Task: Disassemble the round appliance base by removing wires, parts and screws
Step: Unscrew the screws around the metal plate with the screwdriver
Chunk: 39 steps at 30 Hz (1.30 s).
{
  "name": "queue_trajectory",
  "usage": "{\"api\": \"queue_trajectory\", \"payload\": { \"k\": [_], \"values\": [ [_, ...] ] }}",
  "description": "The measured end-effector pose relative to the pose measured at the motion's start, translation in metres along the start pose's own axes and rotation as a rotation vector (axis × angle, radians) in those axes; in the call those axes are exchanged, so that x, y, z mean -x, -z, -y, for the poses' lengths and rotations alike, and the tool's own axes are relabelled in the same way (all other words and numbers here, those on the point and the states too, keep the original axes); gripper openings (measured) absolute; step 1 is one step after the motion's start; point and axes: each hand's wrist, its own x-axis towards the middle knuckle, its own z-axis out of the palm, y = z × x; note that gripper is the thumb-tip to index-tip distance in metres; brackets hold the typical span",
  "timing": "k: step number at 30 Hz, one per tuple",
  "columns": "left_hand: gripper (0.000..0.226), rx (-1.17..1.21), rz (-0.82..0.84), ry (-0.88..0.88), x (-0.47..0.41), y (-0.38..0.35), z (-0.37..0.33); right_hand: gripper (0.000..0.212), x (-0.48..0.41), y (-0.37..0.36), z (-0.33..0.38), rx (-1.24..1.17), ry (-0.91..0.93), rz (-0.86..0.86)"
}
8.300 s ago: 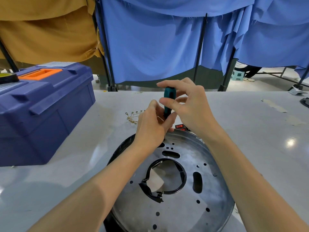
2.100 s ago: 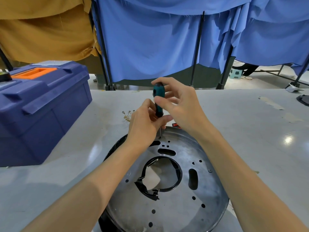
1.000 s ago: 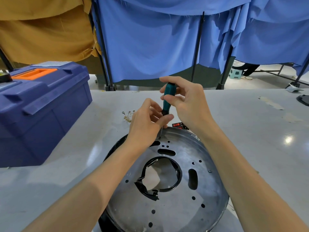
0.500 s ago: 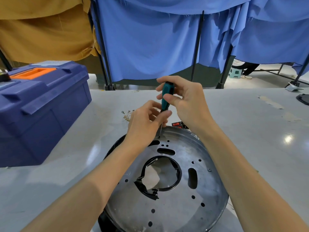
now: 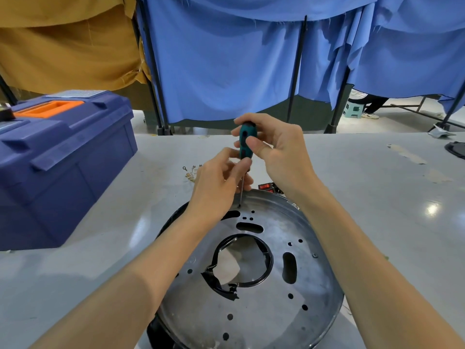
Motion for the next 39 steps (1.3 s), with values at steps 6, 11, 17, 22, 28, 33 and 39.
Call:
{"api": "queue_trajectory", "payload": {
  "k": [6, 11, 17, 22, 28, 33, 39],
  "values": [
    [0.016, -0.016, -0.019, 0.011, -0.0004, -0.0015, -0.0006, 0.033, 0.0012, -0.0014, -0.0006, 0.102, 0.006, -0.026],
    [0.009, 0.025, 0.007, 0.019, 0.0005, -0.0001, 0.0005, 0.041, -0.0007, 0.0027, -0.0016, 0.076, -0.004, -0.005],
    [0.012, -0.042, -0.024, 0.016, -0.0001, -0.0010, 0.0008, 0.031, 0.0005, -0.0031, -0.0040, 0.130, 0.014, -0.021],
    [0.023, -0.026, -0.029, 0.021, 0.0016, -0.0008, -0.0005, 0.052, -0.0025, 0.0029, -0.0049, 0.122, -0.022, -0.053],
    [0.022, -0.058, 0.044, 0.035, 0.0008, -0.0015, -0.0013, 0.034, -0.0019, 0.0020, -0.0032, -0.006, -0.024, 0.010],
    [0.017, -0.081, -0.015, 0.015, 0.0028, -0.0008, -0.0020, 0.032, -0.0007, -0.0030, -0.0030, 0.123, 0.005, -0.040],
    [0.018, -0.092, 0.013, -0.007, 0.0005, -0.0011, -0.0027, 0.035, -0.0007, -0.0004, -0.0004, 0.071, -0.018, -0.041]
  ]
}}
